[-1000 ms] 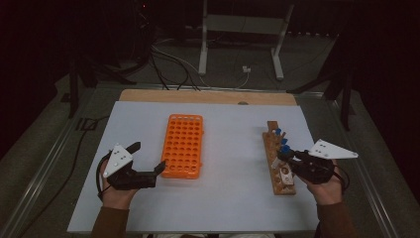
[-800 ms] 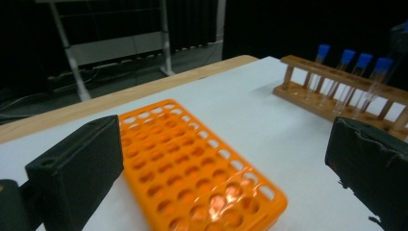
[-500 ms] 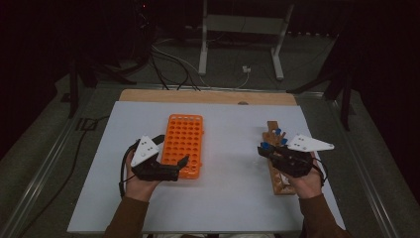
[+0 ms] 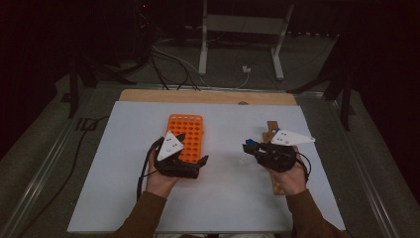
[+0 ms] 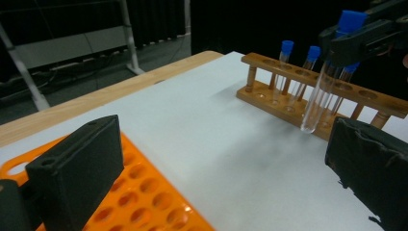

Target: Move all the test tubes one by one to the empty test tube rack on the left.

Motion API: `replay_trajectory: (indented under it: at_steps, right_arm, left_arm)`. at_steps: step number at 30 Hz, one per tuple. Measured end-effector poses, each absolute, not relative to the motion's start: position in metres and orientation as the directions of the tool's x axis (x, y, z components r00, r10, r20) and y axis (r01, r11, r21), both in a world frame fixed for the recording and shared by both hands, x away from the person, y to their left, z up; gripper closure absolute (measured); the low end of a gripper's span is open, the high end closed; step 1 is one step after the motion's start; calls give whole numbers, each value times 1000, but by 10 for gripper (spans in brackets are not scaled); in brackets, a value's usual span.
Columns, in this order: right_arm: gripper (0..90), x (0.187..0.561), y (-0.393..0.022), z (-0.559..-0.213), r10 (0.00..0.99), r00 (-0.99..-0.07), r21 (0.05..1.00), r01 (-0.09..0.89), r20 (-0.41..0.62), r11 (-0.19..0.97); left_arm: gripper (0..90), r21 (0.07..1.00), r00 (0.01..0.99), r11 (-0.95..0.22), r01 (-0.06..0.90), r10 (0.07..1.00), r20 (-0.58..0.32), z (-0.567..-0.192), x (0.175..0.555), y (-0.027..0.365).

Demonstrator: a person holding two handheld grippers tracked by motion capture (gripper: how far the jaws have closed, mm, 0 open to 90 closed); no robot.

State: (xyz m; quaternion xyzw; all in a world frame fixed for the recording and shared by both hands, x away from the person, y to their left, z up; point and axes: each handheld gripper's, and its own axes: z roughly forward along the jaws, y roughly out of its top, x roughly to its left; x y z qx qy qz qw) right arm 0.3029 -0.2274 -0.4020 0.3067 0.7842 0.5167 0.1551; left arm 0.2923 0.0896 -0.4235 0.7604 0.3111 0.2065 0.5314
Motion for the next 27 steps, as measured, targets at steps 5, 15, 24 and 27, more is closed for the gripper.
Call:
replay_trajectory:
  at_steps: [5, 15, 24, 27]
  right_arm:
    - [767, 305, -215, -400, 625, -777, 905, 314, 71, 288]
    - [767, 307, -192, -403, 596, -798, 904, 314, 86, 290]
    - [767, 307, -177, -405, 574, -814, 902, 311, 91, 299]
    - [767, 306, -174, -405, 570, -816, 902, 311, 93, 299]
  left_arm:
    - [15, 933, 739, -255, 254, 673, -17, -428, 296, 73]
    - [76, 924, 764, -263, 279, 643, -48, -435, 301, 47]
    - [326, 928, 784, -273, 255, 619, -34, -440, 297, 31]
    - [459, 929, 789, -275, 248, 614, -29, -440, 297, 30]
